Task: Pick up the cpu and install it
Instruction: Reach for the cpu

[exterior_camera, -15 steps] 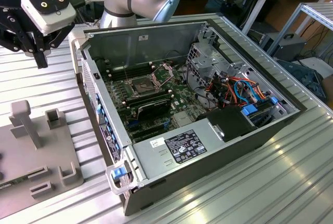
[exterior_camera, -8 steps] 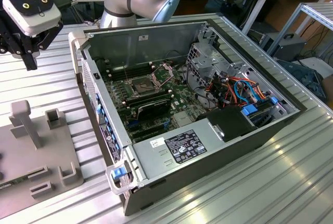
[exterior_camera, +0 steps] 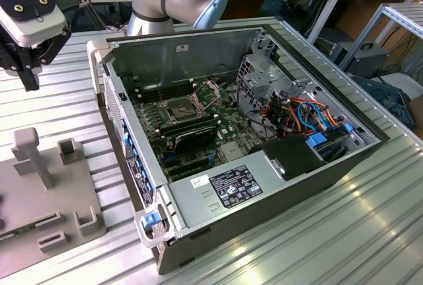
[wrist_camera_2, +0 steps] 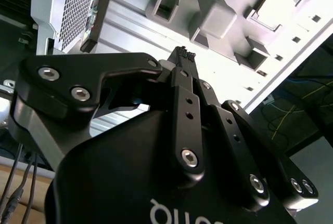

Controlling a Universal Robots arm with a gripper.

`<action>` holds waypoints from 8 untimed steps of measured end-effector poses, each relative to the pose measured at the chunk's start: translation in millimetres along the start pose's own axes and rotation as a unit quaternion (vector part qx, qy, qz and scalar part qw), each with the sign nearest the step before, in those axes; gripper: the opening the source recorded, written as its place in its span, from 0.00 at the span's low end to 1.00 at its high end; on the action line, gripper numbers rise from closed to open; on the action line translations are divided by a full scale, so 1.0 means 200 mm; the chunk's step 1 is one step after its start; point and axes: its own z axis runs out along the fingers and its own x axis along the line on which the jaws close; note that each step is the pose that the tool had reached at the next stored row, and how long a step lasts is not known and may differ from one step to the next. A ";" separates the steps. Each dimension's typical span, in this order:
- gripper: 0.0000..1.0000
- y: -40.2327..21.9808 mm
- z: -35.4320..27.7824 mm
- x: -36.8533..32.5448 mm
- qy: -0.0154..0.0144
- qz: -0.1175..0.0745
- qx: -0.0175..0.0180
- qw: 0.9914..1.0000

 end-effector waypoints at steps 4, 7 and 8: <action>0.11 -0.002 0.000 0.028 0.000 0.000 0.000 1.000; 0.11 -0.004 0.002 0.054 0.000 0.000 0.000 1.000; 0.11 -0.005 0.002 0.063 0.000 0.000 0.000 1.000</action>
